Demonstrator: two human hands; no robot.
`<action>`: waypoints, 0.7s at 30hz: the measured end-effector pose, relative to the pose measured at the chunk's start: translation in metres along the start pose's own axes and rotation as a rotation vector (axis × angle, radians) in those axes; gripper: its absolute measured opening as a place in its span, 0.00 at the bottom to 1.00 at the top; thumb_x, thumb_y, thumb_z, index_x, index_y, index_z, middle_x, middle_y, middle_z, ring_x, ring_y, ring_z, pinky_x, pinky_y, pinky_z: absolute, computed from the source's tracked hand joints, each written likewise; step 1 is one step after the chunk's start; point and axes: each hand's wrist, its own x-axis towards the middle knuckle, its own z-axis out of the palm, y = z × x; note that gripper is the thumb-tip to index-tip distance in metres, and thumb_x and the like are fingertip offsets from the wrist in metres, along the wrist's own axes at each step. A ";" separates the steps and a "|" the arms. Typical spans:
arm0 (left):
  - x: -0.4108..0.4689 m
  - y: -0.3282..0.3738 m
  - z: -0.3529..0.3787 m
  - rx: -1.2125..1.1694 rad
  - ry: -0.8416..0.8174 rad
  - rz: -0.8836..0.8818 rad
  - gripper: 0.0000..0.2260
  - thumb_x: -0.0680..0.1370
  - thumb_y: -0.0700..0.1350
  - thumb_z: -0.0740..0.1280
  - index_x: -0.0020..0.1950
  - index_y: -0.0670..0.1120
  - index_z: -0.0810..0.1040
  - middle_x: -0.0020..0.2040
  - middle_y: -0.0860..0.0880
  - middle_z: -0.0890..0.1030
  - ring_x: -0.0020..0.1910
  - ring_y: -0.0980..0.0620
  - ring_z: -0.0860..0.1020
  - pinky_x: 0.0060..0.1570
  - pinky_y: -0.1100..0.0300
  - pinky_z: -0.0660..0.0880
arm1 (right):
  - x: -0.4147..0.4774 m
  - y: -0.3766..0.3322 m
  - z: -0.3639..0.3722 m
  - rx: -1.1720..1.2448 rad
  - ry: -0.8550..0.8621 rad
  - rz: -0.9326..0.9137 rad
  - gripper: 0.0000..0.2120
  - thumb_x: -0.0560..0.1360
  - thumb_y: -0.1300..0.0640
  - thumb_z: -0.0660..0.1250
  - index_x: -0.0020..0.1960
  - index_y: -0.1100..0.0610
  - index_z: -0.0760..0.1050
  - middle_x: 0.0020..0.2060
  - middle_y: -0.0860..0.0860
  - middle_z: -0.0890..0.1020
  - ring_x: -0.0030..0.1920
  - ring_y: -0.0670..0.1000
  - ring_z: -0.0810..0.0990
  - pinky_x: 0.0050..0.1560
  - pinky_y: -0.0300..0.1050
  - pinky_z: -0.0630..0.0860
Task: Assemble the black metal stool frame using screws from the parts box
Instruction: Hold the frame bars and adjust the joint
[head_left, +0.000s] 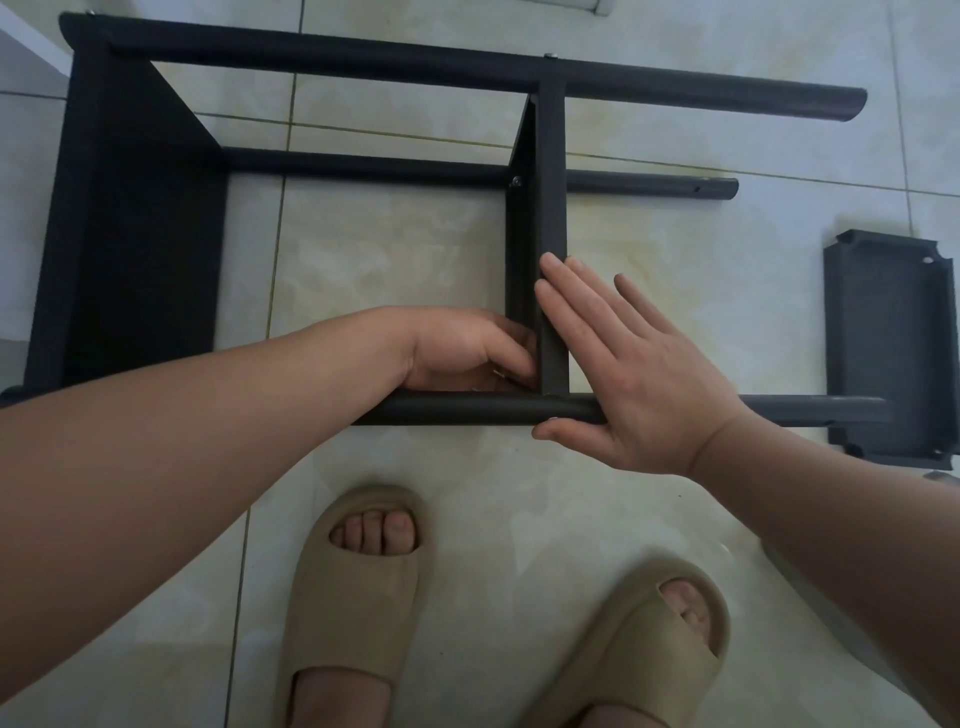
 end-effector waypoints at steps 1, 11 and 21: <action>0.000 0.000 0.000 0.004 -0.004 0.003 0.07 0.80 0.33 0.60 0.51 0.38 0.77 0.42 0.44 0.83 0.41 0.50 0.83 0.43 0.59 0.79 | 0.000 0.000 0.000 -0.001 0.000 0.001 0.48 0.77 0.28 0.55 0.81 0.63 0.53 0.82 0.57 0.52 0.82 0.57 0.50 0.77 0.64 0.58; 0.002 0.000 0.000 0.050 0.073 0.011 0.08 0.78 0.30 0.62 0.56 0.36 0.76 0.39 0.43 0.79 0.35 0.50 0.80 0.39 0.61 0.78 | 0.000 0.000 0.001 0.002 0.009 -0.001 0.48 0.77 0.29 0.55 0.81 0.63 0.53 0.82 0.57 0.52 0.82 0.57 0.50 0.77 0.64 0.58; 0.001 -0.002 0.002 0.081 0.091 0.001 0.08 0.79 0.34 0.64 0.56 0.33 0.78 0.43 0.41 0.82 0.39 0.50 0.83 0.41 0.61 0.79 | 0.000 0.001 0.001 0.003 0.014 -0.002 0.48 0.77 0.28 0.55 0.81 0.64 0.54 0.82 0.57 0.53 0.82 0.57 0.51 0.77 0.64 0.59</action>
